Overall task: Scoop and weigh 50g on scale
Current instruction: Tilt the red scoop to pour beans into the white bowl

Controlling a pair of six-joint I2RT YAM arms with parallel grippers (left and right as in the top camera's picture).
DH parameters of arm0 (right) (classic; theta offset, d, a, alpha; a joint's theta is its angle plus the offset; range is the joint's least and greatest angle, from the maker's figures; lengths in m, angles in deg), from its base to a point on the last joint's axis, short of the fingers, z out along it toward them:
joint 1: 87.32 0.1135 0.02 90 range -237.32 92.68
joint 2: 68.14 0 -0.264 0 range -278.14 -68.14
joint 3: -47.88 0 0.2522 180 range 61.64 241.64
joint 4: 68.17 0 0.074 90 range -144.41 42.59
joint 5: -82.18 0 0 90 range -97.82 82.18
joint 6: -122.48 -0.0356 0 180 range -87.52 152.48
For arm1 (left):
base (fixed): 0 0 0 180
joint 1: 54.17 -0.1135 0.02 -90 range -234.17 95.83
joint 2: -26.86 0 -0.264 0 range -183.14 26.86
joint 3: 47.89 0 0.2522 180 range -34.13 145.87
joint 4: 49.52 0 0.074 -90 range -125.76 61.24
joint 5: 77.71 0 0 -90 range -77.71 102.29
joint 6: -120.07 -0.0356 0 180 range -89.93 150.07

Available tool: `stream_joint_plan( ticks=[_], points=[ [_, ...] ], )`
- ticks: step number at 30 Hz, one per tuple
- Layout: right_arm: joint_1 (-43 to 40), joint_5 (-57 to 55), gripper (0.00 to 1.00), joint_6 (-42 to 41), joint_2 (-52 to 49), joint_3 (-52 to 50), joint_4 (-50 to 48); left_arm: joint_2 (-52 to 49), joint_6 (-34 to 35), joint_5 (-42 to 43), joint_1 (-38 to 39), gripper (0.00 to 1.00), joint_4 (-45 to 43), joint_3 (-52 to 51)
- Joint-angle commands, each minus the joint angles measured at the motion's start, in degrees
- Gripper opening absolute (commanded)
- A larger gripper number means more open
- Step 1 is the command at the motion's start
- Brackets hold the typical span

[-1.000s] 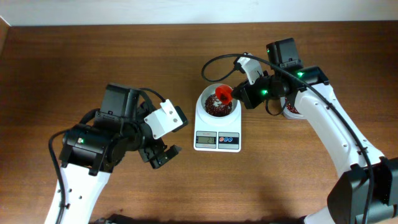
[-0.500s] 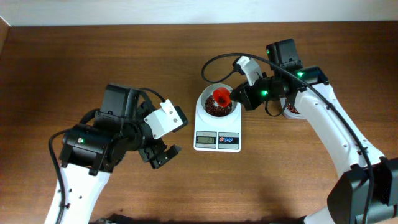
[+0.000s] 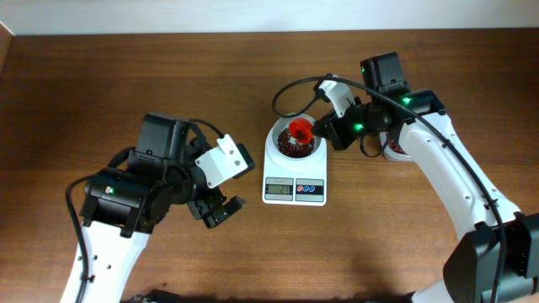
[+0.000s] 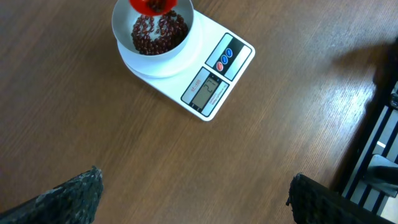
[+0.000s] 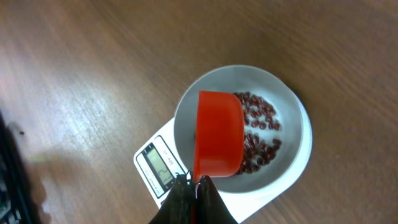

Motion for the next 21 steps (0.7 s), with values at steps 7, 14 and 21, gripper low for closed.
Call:
stream_joint_plan(
  ticks=[7, 14, 21],
  points=[
    [0.31, -0.79, 0.04, 1.42, 1.05, 0.09, -1.27, 0.31, 0.28, 0.04, -0.33, 0.99, -0.11, 0.94],
    [0.35, -1.73, 0.04, 2.05, 1.05, 0.11, -1.46, 0.28, 0.31, 0.04, -0.33, 0.99, -0.11, 0.94],
    [0.35, -4.28, 0.04, -1.18, 1.05, 0.13, -2.25, 0.28, 0.28, 0.04, -0.33, 0.99, -0.11, 0.94]
  ],
)
